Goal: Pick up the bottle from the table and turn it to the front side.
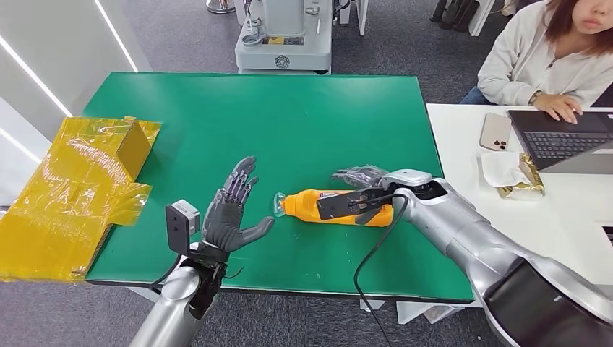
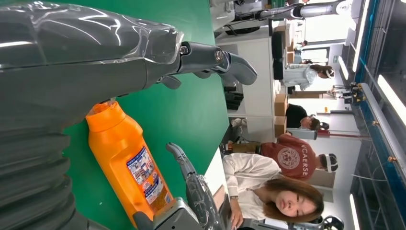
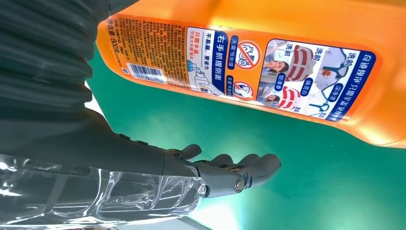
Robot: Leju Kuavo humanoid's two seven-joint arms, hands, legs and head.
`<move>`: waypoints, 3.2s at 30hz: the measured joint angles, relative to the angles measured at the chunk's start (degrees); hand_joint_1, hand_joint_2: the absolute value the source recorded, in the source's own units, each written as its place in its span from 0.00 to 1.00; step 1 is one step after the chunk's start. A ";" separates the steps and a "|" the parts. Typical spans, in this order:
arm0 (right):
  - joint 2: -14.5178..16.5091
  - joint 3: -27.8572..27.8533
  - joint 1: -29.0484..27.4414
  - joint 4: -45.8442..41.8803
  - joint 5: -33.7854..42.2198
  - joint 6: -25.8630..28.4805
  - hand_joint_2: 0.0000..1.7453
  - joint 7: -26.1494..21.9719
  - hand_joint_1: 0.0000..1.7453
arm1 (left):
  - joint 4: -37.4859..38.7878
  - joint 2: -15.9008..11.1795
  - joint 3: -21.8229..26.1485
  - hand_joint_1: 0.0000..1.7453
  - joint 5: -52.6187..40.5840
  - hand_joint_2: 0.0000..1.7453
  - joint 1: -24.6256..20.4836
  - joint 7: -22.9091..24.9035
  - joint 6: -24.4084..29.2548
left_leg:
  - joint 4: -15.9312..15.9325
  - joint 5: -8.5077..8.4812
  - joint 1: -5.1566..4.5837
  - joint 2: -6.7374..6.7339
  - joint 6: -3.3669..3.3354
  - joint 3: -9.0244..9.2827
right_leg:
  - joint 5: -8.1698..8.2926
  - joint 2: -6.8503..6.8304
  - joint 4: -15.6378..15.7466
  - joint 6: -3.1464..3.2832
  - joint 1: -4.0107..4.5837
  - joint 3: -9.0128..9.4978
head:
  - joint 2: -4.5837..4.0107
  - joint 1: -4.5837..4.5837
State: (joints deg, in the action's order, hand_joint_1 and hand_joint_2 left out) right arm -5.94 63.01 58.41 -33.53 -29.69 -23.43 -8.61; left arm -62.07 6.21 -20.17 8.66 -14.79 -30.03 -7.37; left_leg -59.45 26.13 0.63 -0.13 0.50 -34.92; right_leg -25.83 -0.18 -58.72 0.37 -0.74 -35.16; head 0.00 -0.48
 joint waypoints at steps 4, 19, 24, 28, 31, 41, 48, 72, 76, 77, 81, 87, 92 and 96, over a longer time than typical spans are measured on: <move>-0.01 0.51 0.09 0.00 0.03 0.01 1.00 0.00 0.00 | 0.02 -0.09 0.00 0.00 0.00 1.00 0.01 0.00 0.00 | 0.00 0.00 0.00 0.00 0.00 0.00 | 0.00 0.00 0.00 0.00 0.00 0.00 | 0.00 0.00; 0.07 2.39 -0.10 0.71 1.05 2.40 1.00 0.73 0.05 | 0.02 -0.09 0.10 0.00 -1.77 1.00 1.20 -0.07 0.66 | 0.01 0.00 0.00 0.01 0.00 0.00 | 0.00 0.00 0.00 0.00 0.00 0.00 | 0.00 0.00; 0.05 3.02 -1.11 1.36 3.02 2.05 1.00 0.32 0.00 | -0.45 -0.10 0.27 0.00 -2.20 1.00 2.35 -0.01 0.98 | 0.00 0.00 0.00 0.00 0.00 0.00 | 0.00 0.00 0.00 0.00 0.00 -0.01 | 0.00 -0.01; -0.12 3.53 -2.17 2.11 3.24 1.58 1.00 0.71 0.00 | -1.19 -0.27 0.39 0.00 -2.21 1.00 3.44 0.02 1.22 | 0.01 0.00 0.00 0.00 0.00 0.00 | -0.01 0.00 0.00 0.00 0.00 -0.01 | 0.00 -0.01; -0.19 3.96 -2.46 2.72 3.19 0.28 1.00 1.19 0.00 | -1.43 -0.40 0.43 0.00 -2.19 1.00 3.93 0.04 1.22 | 0.01 0.00 0.00 0.00 0.00 0.00 | -0.01 0.00 0.00 0.00 0.00 -0.01 | 0.00 -0.01; -0.22 5.17 -2.68 4.04 3.31 -2.19 1.00 1.13 0.04 | -1.46 -0.48 0.50 0.00 -1.39 1.00 4.75 0.09 0.97 | 0.01 0.00 0.00 -0.01 0.00 0.01 | 0.00 0.00 0.00 0.00 0.00 0.00 | 0.00 0.00; -0.23 5.66 -2.53 4.26 3.20 -2.41 1.00 1.22 1.00 | -1.46 -0.50 0.62 0.00 -1.19 1.00 5.05 0.11 0.83 | 0.01 0.00 0.00 -0.02 0.00 0.04 | 0.00 0.01 0.00 0.00 0.00 0.02 | 0.00 0.00; -4.13 -2.09 -8.76 -0.17 8.62 12.03 1.00 -4.81 1.00 | -5.09 -0.70 0.86 0.00 -2.23 1.00 8.58 -0.15 2.02 | 0.01 0.01 0.00 -0.01 -0.02 0.09 | 0.00 0.00 0.01 0.00 0.00 0.06 | 0.00 0.00; -4.32 -2.46 -8.96 -0.55 8.62 11.98 1.00 -4.83 1.00 | -5.21 -0.70 0.89 0.00 -2.23 1.00 8.64 -0.15 2.03 | 0.01 0.01 0.00 -0.01 -0.01 0.09 | 0.00 0.00 0.01 0.00 0.00 0.06 | 0.00 0.00; -4.36 -2.54 -9.00 -0.62 8.62 11.96 1.00 -4.83 1.00 | -5.23 -0.70 0.90 0.00 -2.23 1.00 8.64 -0.15 2.03 | 0.01 0.01 0.00 -0.01 -0.01 0.09 | 0.00 0.00 0.01 0.00 0.00 0.06 | 0.00 0.00; -4.47 -2.72 -9.10 -0.77 8.76 12.00 1.00 -4.89 1.00 | -5.25 -0.70 0.98 0.00 -2.23 1.00 8.65 -0.15 2.04 | 0.01 0.01 0.00 -0.01 -0.01 0.09 | 0.00 0.01 0.01 0.00 0.00 0.06 | 0.00 0.00; -6.55 -8.30 -15.04 -5.80 17.40 16.02 1.00 -9.76 1.00 | -5.86 -0.68 1.24 0.00 -2.85 1.00 9.33 -0.17 2.54 | 0.01 0.02 0.00 0.08 -0.02 0.06 | -0.02 -0.08 0.03 0.00 0.01 0.06 | 0.00 -0.02; -8.34 -17.06 -25.03 -15.13 20.92 19.29 1.00 -12.78 1.00 | -6.26 -0.70 1.60 0.00 -3.28 1.00 9.68 -0.68 3.28 | 0.03 0.08 0.01 0.09 -0.02 0.03 | -0.09 -0.11 0.05 -0.02 0.01 0.05 | 0.00 -0.02; -7.82 -23.64 -34.09 -21.76 25.63 22.61 1.00 -15.82 1.00 | -6.26 -0.70 1.94 0.00 -3.74 1.00 9.48 -1.47 4.19 | 0.05 0.10 0.02 0.16 0.00 0.01 | -0.14 -0.19 0.06 -0.02 0.02 0.05 | 0.00 0.00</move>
State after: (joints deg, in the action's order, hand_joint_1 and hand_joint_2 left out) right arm -13.76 39.37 24.31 -55.29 -4.05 -0.82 -24.43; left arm -68.33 5.50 -18.23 4.92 -5.31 -31.50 -3.17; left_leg -59.40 26.23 0.65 0.02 0.50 -34.91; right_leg -25.97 -0.38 -58.66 0.35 -0.72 -35.11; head 0.00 -0.48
